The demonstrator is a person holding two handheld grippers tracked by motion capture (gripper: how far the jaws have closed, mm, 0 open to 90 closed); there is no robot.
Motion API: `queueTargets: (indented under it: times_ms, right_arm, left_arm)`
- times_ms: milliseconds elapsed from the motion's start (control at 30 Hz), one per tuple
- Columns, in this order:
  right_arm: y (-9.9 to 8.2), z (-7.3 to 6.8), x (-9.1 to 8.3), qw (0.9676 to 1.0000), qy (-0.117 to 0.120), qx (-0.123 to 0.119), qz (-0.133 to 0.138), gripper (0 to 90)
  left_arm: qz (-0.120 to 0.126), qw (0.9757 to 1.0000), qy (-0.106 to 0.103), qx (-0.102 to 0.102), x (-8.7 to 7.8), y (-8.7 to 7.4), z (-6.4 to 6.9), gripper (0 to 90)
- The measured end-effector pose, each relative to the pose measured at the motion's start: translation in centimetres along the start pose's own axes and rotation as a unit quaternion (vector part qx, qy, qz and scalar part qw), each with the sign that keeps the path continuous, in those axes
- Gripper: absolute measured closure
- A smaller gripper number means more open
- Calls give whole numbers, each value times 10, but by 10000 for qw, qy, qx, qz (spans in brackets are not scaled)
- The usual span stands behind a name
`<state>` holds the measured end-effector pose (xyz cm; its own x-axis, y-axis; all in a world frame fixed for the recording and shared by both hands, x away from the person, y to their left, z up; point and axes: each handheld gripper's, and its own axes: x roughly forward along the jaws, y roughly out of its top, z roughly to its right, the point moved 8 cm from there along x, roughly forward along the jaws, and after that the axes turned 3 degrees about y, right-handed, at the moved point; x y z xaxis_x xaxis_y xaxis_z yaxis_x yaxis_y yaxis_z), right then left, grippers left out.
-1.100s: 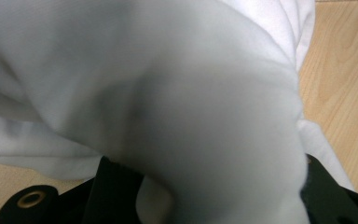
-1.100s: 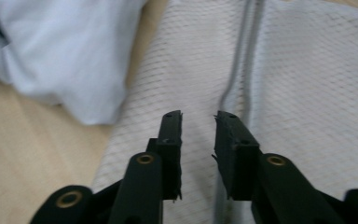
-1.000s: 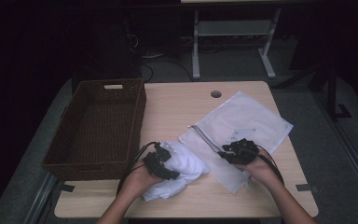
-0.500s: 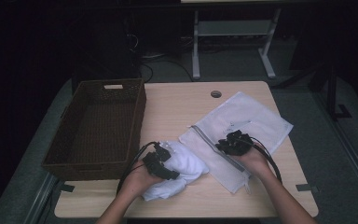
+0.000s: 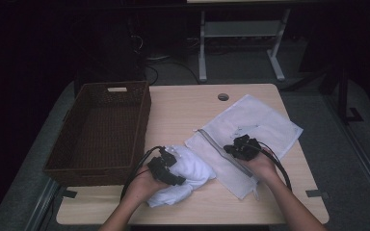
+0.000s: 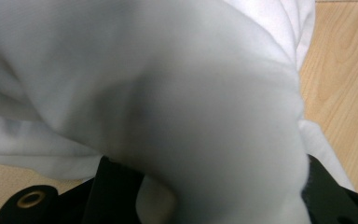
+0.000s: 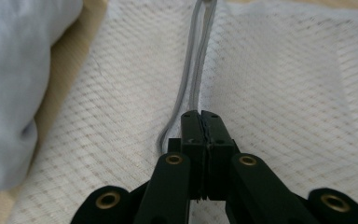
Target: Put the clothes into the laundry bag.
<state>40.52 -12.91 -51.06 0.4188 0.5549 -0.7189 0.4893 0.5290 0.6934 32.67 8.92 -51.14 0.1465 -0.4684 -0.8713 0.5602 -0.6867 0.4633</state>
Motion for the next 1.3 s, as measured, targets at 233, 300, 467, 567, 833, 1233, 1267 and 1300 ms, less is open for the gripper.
queueTargets:
  times_ms: [233, 300, 467, 567, 833, 1233, 1267, 1300]
  right_arm:
    - [4, 14, -17, 9991, -83, 250, 331, 886]
    - [1, 20, -18, 9988, -149, 326, 337, 886]
    - [-9, 37, -17, 9973, -242, 607, 331, 886]
    - [-16, 42, -12, 9970, -270, 684, 226, 885]
    - [-23, 40, -6, 9970, -138, 722, 230, 709]
    - [-25, 34, 0, 9985, -234, 462, 176, 716]
    - [-25, 34, 0, 9985, -254, 444, 175, 730]
    - [-25, 34, 0, 9986, -263, 435, 173, 746]
  left_arm:
    - [5, 10000, 6, 5, 0, 0, 0, 555]
    - [2, 10000, 11, 5, 0, 0, 0, 556]
    - [1, 10000, 6, 8, 0, 0, 0, 555]
    - [-1, 10000, 11, 7, 0, 0, 0, 555]
    - [1, 10000, 15, 10, 0, 0, 0, 554]
    - [0, 10000, 9, -4, 0, 0, 1, 554]
    - [-1, 10000, 7, -6, 0, 0, 1, 554]
    - [-3, 10000, 8, -5, 0, 0, 1, 554]
